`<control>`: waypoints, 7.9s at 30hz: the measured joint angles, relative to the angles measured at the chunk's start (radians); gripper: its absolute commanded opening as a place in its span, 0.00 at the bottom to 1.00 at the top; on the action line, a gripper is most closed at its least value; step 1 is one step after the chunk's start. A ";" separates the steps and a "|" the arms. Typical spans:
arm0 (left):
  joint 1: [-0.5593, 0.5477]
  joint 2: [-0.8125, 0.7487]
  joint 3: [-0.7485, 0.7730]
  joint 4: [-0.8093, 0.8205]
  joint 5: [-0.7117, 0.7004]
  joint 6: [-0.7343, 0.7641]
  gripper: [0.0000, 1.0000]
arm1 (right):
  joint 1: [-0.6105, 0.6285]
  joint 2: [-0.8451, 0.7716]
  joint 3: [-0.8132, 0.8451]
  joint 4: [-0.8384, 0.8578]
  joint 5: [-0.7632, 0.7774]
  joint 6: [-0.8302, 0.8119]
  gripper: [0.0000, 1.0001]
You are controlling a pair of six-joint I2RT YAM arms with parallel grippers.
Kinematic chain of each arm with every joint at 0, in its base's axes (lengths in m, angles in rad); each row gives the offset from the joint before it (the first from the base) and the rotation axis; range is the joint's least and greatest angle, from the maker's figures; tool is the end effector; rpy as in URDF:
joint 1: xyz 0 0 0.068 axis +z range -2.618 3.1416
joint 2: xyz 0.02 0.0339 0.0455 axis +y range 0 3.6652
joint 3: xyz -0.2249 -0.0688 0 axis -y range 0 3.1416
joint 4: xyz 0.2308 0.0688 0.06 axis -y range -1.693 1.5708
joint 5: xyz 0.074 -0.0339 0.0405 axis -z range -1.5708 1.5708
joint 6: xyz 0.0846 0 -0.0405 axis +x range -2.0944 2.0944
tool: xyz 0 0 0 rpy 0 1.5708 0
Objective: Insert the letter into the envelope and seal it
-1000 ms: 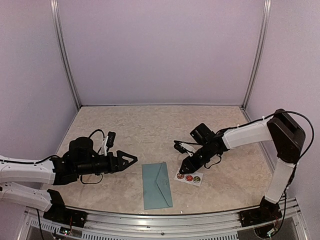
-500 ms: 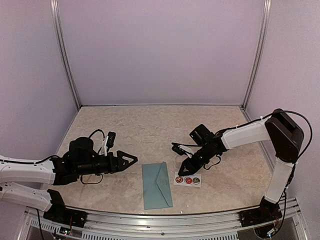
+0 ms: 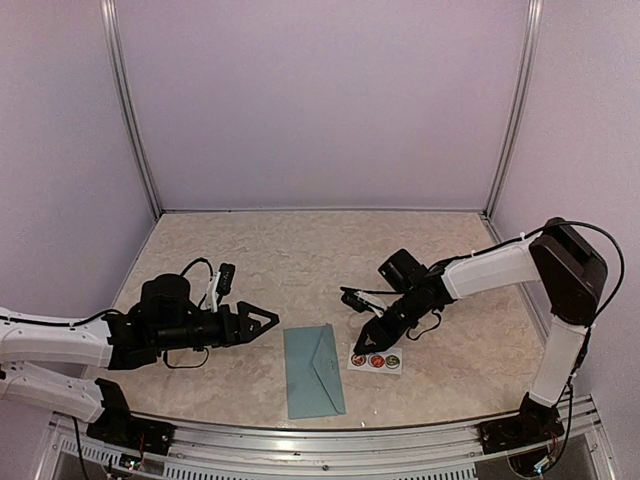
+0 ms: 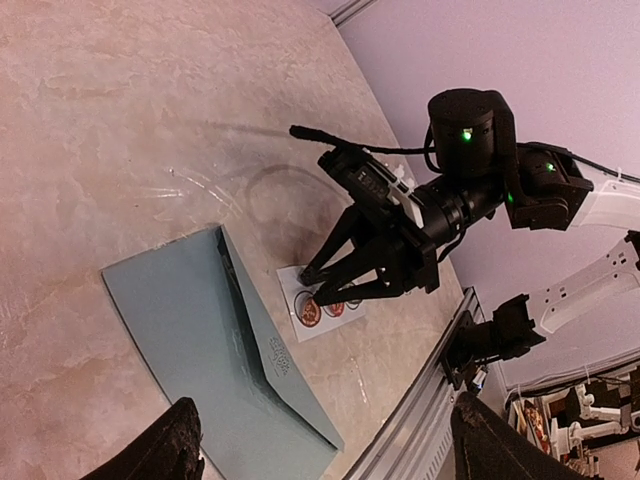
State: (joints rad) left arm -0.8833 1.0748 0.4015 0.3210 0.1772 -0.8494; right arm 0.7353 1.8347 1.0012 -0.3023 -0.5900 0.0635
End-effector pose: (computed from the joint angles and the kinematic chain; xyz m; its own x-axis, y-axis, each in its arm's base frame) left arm 0.1652 -0.2246 0.1600 -0.7947 -0.1969 -0.5742 0.4073 0.5283 -0.7449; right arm 0.2199 0.2623 0.0692 -0.7176 -0.5780 -0.3885 -0.6871 0.4967 0.5303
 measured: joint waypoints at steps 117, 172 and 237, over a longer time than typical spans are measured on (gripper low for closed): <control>-0.106 0.556 0.309 0.128 0.080 -0.175 0.00 | 0.174 -0.277 -0.037 0.180 -0.135 0.211 0.00; -0.079 0.456 0.344 0.000 0.239 -0.155 0.33 | 0.239 -0.282 -0.048 0.229 -0.044 0.263 0.00; -0.002 0.305 0.254 -0.069 0.117 -0.127 0.00 | 0.243 -0.346 -0.095 0.356 -0.032 0.355 0.34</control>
State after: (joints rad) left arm -0.8852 1.3800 0.6552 0.2523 0.2947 -0.9760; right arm 0.9779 1.4891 0.9062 0.0540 -0.6224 0.4187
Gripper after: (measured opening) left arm 0.003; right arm 0.186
